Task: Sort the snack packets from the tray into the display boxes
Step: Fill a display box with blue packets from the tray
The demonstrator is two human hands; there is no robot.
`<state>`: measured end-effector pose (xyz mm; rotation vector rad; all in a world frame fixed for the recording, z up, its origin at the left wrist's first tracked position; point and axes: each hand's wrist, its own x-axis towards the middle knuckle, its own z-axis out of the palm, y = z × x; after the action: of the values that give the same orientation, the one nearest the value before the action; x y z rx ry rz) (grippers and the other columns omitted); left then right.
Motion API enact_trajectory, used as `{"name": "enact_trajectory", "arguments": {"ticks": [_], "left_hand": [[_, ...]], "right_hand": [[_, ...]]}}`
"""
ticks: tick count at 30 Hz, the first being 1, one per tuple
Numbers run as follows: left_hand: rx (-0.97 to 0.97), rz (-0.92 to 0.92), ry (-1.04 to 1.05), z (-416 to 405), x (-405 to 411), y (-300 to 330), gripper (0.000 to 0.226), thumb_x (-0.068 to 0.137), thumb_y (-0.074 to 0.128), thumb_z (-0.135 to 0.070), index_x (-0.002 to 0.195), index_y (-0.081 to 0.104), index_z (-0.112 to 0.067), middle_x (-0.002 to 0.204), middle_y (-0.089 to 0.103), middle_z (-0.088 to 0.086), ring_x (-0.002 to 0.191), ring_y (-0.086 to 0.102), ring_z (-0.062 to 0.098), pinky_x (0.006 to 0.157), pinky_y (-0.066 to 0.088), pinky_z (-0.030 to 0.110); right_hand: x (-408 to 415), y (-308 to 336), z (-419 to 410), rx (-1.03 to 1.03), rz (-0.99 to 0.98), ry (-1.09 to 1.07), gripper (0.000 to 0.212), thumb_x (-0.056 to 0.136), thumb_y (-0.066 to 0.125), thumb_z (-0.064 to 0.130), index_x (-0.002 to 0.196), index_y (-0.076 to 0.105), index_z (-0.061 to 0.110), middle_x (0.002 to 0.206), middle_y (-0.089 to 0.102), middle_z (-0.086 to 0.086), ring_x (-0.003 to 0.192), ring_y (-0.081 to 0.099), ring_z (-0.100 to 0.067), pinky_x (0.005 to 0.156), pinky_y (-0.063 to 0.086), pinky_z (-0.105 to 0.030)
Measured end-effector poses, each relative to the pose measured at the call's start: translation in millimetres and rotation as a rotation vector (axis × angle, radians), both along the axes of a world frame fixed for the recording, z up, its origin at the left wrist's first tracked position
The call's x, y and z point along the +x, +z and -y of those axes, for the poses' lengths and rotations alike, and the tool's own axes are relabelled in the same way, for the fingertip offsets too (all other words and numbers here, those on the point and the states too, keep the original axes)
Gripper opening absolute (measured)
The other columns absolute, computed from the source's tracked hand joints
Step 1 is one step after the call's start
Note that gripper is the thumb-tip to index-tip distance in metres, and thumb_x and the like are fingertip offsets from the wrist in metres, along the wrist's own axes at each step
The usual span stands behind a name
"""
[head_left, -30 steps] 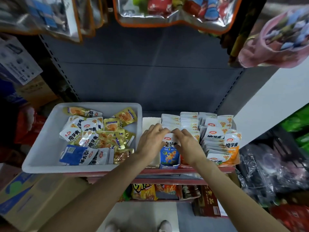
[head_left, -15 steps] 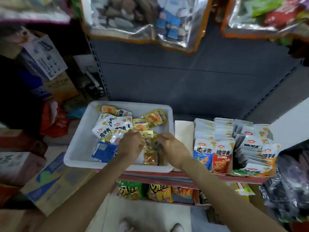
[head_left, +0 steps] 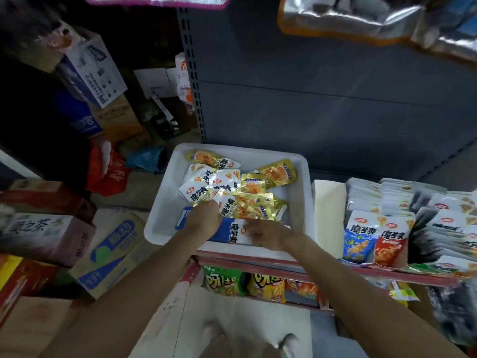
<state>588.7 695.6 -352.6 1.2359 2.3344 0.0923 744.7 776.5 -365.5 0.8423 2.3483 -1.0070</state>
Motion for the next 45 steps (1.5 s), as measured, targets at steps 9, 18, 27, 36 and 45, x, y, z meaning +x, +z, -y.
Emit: {"name": "enact_trajectory", "arguments": {"ticks": [9, 18, 27, 36, 45], "left_hand": [[0.573, 0.195, -0.263, -14.1, 14.5, 55.1, 0.018, 0.098, 0.046, -0.016, 0.085, 0.057, -0.01, 0.061, 0.05, -0.003, 0.062, 0.049, 0.017, 0.055, 0.032, 0.029], [0.887, 0.426, -0.062, -68.6, 103.2, 83.7, 0.029, 0.09, 0.061, -0.018, 0.118, 0.055, -0.013, 0.091, 0.064, -0.007, 0.08, 0.062, 0.003, 0.069, 0.044, 0.005], [0.398, 0.201, -0.572, -110.4, 188.9, 41.1, 0.048, 0.094, 0.054, -0.026, 0.139, 0.043, -0.014, 0.142, 0.041, 0.002, 0.131, 0.036, 0.017, 0.109, 0.027, 0.028], [0.427, 0.234, -0.473, -117.6, 208.3, 27.6, 0.027, 0.092, 0.057, -0.015, 0.119, 0.06, -0.01, 0.132, 0.043, 0.003, 0.125, 0.042, 0.016, 0.107, 0.032, 0.03], [0.409, 0.27, -0.488, -106.0, 202.0, 31.2, 0.023, 0.09, 0.06, -0.02, 0.111, 0.067, -0.012, 0.124, 0.048, 0.004, 0.118, 0.046, 0.013, 0.092, 0.025, 0.011]], "right_hand": [[20.5, 45.6, -16.0, 0.103, -0.57, -0.433, 0.044, 0.091, 0.059, 0.016, 0.133, 0.047, 0.023, 0.121, 0.061, 0.0, 0.108, 0.059, -0.017, 0.086, 0.047, -0.025], [111.4, 90.3, -54.8, 0.149, -0.897, -0.823, 0.014, 0.087, 0.065, 0.009, 0.075, 0.065, 0.017, 0.071, 0.064, -0.014, 0.062, 0.061, -0.01, 0.057, 0.052, -0.032], [208.2, 112.2, -85.1, 0.157, -1.115, -0.922, 0.019, 0.089, 0.06, 0.007, 0.081, 0.065, 0.023, 0.076, 0.071, 0.019, 0.074, 0.066, 0.0, 0.067, 0.056, -0.022], [217.7, 93.9, -110.1, 0.044, -1.086, -0.923, 0.017, 0.089, 0.061, 0.008, 0.075, 0.063, 0.019, 0.08, 0.069, 0.009, 0.073, 0.067, 0.0, 0.065, 0.056, -0.02], [214.9, 75.5, -122.8, -0.121, -1.037, -0.958, 0.007, 0.088, 0.061, 0.007, 0.093, 0.066, 0.008, 0.094, 0.071, -0.003, 0.084, 0.069, -0.015, 0.076, 0.058, -0.035]]}}
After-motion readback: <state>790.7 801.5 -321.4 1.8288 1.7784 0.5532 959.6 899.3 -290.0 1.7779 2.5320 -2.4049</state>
